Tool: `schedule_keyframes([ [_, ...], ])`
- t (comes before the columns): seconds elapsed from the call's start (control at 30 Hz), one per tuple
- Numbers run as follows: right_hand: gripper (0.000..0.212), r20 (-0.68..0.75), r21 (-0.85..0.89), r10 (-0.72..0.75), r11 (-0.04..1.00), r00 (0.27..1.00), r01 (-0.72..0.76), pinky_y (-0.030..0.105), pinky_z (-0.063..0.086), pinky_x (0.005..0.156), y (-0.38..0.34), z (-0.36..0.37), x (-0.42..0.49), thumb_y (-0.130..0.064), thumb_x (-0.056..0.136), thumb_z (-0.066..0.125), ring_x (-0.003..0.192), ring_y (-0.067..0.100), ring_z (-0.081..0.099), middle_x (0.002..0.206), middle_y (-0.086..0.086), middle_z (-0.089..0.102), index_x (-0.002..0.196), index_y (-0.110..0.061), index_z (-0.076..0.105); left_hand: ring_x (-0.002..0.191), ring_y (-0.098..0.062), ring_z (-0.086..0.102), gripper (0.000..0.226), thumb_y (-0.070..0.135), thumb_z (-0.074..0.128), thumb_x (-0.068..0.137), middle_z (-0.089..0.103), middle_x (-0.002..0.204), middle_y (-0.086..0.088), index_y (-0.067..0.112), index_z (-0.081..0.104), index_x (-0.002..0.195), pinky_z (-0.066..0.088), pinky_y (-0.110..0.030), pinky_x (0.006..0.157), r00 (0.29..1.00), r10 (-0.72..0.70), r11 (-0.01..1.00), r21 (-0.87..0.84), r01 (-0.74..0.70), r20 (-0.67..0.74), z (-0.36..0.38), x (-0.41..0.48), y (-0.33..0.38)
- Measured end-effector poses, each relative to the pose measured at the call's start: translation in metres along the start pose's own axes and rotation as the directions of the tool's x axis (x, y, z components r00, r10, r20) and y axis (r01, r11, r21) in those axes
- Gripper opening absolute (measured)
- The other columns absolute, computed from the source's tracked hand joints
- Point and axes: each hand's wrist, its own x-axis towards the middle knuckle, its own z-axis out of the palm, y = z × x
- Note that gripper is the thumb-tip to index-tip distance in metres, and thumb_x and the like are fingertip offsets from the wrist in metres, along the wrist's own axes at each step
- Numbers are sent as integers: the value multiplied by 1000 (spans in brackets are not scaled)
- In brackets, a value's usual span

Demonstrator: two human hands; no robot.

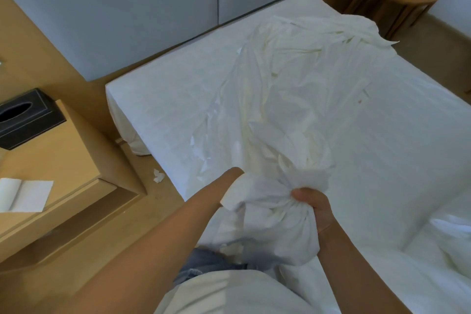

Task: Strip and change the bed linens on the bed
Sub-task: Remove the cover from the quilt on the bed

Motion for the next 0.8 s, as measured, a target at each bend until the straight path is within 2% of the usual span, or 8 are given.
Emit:
schedule_keyframes([
  [0.07,47,96,-8,104,995,990,-104,32,56,80,-9,0,-1,-21,56,89,92,24,69,98,12,72,94,1,74,50,-8,36,41,-2,45,93,38,52,2,17,33,58,27,-14,46,997,67,994,87,-64,-37,-6,5,3],
  [0.17,37,71,-41,73,997,995,-70,32,33,107,-11,-13,-4,-13,98,43,125,22,51,132,10,57,131,1,52,57,-13,37,30,10,52,88,40,63,-1,14,38,62,28,-25,53,955,141,989,72,-126,-262,-20,19,-2],
  [0.27,38,87,-171,-12,985,996,27,35,31,109,-7,-16,-4,-9,98,39,126,26,49,133,14,55,132,4,49,54,-12,42,28,12,56,85,45,59,0,13,43,60,31,-24,50,951,146,987,99,-123,-274,-32,26,-7],
  [0.33,34,102,-108,72,992,992,-61,33,43,102,0,-10,1,-15,90,58,115,22,59,121,10,64,120,0,62,52,-11,45,29,14,62,85,49,58,0,12,49,60,34,-18,44,979,77,995,80,-63,-191,-41,26,-12],
  [0.43,56,-95,-150,137,977,986,-150,31,58,66,-9,-11,-1,-20,35,96,79,25,71,85,13,73,83,0,76,55,-9,51,26,21,62,89,52,64,0,10,53,68,36,-15,43,981,92,995,48,-85,-169,-62,20,-15],
  [0.53,70,-238,-150,140,972,961,-179,34,57,59,-15,-10,2,-18,13,97,73,30,71,83,18,72,77,1,76,51,-2,55,25,29,61,89,60,63,7,11,62,72,39,-9,45,957,242,966,-47,-253,-159,-69,4,1],
  [0.7,50,-263,-217,136,956,955,-196,36,55,75,-9,9,17,-17,47,90,91,31,68,100,17,70,94,-6,75,62,-9,58,58,63,54,81,65,69,2,8,69,72,42,-18,58,969,162,964,182,-196,187,-24,-28,41],
  [0.8,18,-346,-273,49,950,937,-151,35,53,79,1,8,21,-20,77,70,93,28,68,97,14,71,92,-12,74,66,-10,59,64,75,50,74,62,68,3,13,60,64,42,-20,59,963,207,849,456,-266,175,-1,-34,42],
])
